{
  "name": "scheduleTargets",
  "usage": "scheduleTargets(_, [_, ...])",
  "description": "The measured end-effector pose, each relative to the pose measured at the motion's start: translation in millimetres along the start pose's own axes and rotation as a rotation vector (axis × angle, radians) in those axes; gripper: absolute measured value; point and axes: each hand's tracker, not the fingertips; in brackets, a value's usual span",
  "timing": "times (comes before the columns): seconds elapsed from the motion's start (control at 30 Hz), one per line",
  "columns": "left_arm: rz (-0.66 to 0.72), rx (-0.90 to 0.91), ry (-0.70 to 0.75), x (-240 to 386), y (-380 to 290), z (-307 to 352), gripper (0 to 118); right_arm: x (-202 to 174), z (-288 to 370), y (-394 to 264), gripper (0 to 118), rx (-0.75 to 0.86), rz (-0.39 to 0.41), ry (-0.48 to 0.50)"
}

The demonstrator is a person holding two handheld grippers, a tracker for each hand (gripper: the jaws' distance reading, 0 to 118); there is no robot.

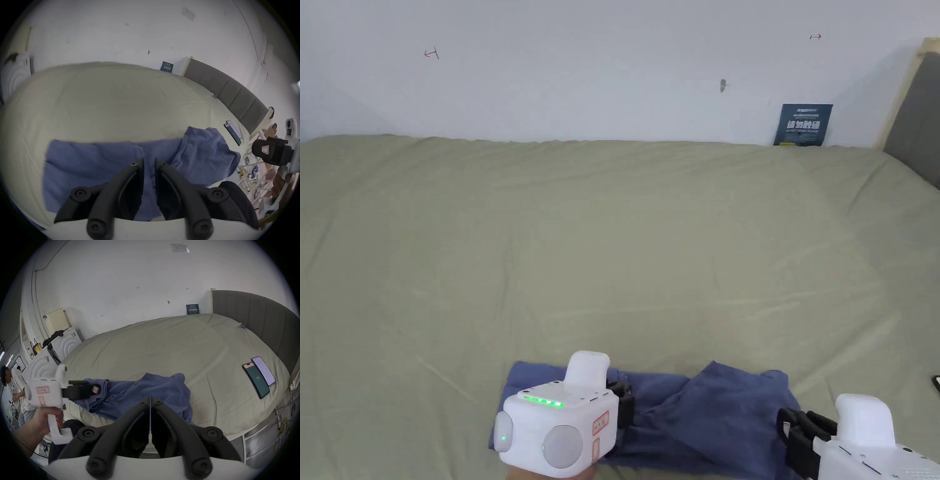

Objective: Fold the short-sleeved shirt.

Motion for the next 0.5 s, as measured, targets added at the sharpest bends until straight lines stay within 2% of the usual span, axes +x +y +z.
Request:
scheduleTargets(0.13, [0.093,-0.06,0.0,-35,-1,21,15,-4,-9,-3,3,-0.025,-0.001,0.008])
scheduleTargets(0.2, [0.087,-0.031,0.005,-47,-5,35,15,-8,-13,-6,3,-0.034,-0.014,0.028])
scheduleTargets(0.23, [0.108,0.028,0.002,-55,-5,49,27,-11,-13,-7,3,-0.035,-0.013,0.033])
scheduleTargets(0.27, [0.142,0.065,-0.017,-63,-4,57,55,-14,-13,-7,3,-0.037,-0.01,0.038])
scheduleTargets(0.3, [0.203,0.108,-0.071,-78,-4,69,91,-17,-12,-8,3,-0.04,-0.001,0.048])
scheduleTargets(0.33, [0.222,0.111,-0.095,-88,-5,75,115,-19,-12,-9,3,-0.043,0.007,0.05])
scheduleTargets(0.4, [0.209,0.117,-0.055,-113,-5,86,115,-20,-13,-8,3,-0.055,0.025,0.053])
scheduleTargets(0.43, [0.209,0.106,0.008,-130,-6,90,115,-20,-13,-8,3,-0.058,0.027,0.054])
scheduleTargets(0.47, [0.231,0.089,0.029,-145,-10,90,115,-21,-13,-7,3,-0.059,0.029,0.054])
scheduleTargets(0.5, [0.312,0.075,0.008,-164,-16,87,115,-21,-13,-7,3,-0.059,0.032,0.052])
